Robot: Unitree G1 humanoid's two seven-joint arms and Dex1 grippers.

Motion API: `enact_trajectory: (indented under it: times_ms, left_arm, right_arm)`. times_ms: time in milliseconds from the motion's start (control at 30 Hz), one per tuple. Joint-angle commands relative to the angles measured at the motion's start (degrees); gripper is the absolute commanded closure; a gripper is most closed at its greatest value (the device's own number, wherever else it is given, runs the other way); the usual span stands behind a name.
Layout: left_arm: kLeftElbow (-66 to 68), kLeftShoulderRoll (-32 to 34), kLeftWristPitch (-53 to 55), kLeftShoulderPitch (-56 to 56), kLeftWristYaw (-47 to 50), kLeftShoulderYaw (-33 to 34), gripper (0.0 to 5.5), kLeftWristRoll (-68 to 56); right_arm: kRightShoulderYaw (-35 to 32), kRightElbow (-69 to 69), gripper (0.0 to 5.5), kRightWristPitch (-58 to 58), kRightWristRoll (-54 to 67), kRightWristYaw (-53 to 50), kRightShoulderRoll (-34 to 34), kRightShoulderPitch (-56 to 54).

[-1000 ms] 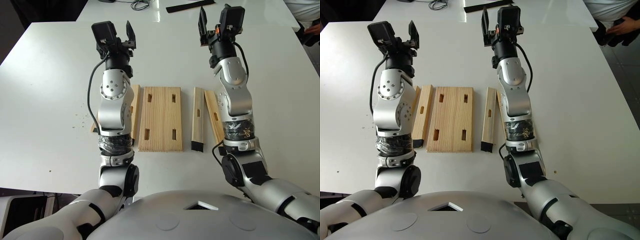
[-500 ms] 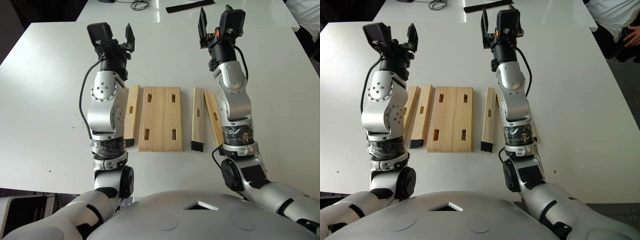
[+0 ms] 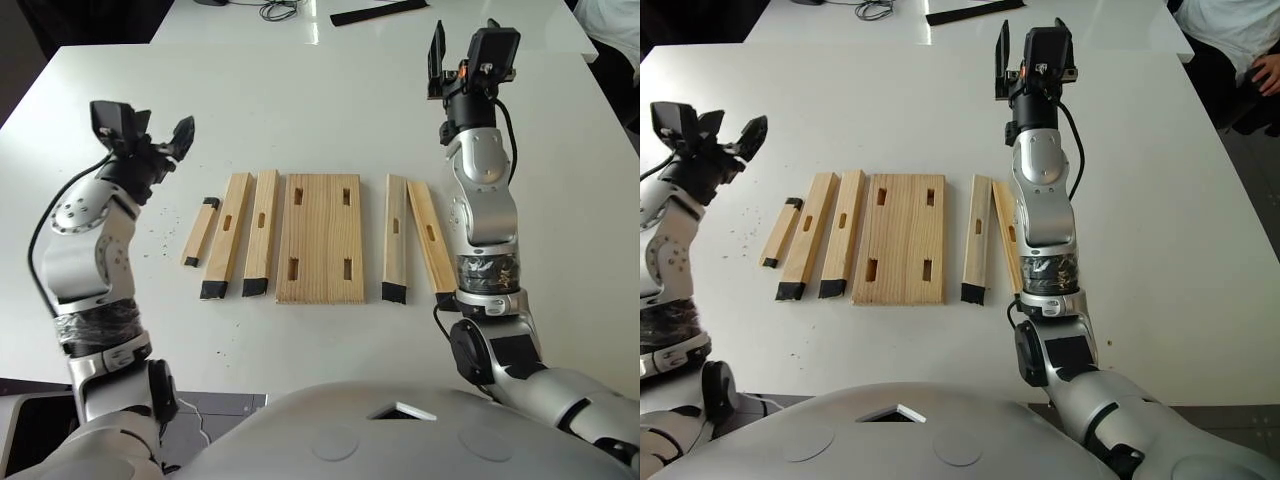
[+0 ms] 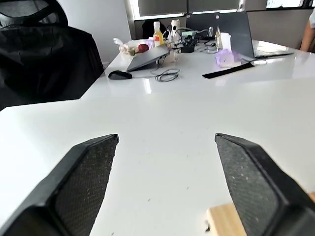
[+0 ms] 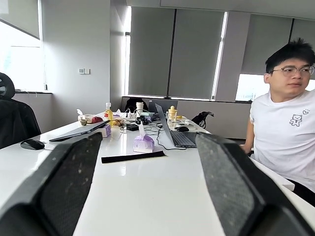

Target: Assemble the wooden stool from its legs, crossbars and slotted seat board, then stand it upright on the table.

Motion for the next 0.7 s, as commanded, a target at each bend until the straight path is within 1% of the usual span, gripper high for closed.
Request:
enact_trajectory:
  times_ms: [33,133,200,333,500,700]
  left_arm:
    - [-1.04,5.42,0.72,8.98,-8.02,-0.60,1.85,-0.72]
    - [-3.38,6.44,3.14,14.74,-10.73,-0.49,1.85,-2.00]
    - [-6.35,5.60,6.02,16.91,-9.94,-0.08,1.85,-3.31]
    - [-9.25,4.05,6.93,20.07,-8.11,-1.73,1.85,-2.70]
    - [-8.77,2.93,6.01,20.00,-5.97,-5.15,1.85,-0.58]
    - [-7.90,1.83,4.35,20.90,-4.37,-5.63,1.85,0.37]
  right_arm:
    - [-0.57,-3.43,2.02,1.48,-0.95,-1.94,0.76,3.99]
    - [-1.23,-4.84,2.02,2.02,-1.23,-2.49,0.53,5.62]
    - [-1.88,-5.73,2.02,2.52,-1.33,-2.61,0.07,6.30]
    - [-3.21,-6.81,2.02,3.33,-1.44,-3.06,-0.56,7.49]
    - [-3.33,-7.09,2.02,3.90,-1.43,-3.07,-0.69,8.35]
    - [-3.06,-6.93,2.02,4.18,-1.41,-2.57,-1.13,7.60]
